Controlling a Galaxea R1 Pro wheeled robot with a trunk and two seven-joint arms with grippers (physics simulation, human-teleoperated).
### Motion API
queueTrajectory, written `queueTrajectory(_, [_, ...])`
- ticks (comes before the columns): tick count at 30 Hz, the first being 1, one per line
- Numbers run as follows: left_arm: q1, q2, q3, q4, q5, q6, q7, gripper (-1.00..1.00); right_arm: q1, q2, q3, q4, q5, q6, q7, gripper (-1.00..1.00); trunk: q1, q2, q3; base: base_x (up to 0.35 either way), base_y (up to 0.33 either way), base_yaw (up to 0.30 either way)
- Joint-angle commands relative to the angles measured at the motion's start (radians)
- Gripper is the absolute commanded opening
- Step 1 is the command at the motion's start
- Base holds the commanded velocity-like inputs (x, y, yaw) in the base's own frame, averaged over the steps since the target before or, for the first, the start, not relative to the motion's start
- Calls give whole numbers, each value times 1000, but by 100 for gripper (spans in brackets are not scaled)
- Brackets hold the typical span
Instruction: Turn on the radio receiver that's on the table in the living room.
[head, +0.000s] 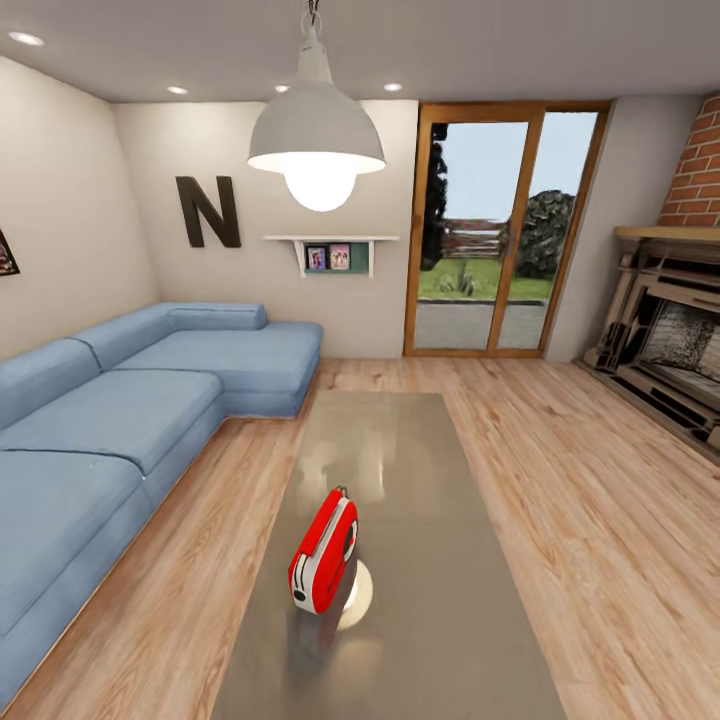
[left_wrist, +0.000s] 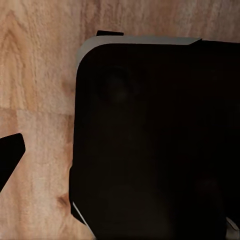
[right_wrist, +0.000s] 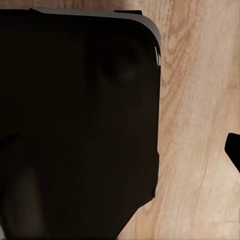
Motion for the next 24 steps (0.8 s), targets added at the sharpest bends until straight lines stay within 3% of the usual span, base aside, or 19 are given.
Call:
queueTrajectory(1, [0,1,0,0,0,0,0,100,0,0,0,0,0,0,0,100,-4,7,3,0,0,0])
queueTrajectory(24, [0,0,0,0,0,0,0,100,0,0,-1,-1,0,-1,0,100,-92,168,74,0,0,0])
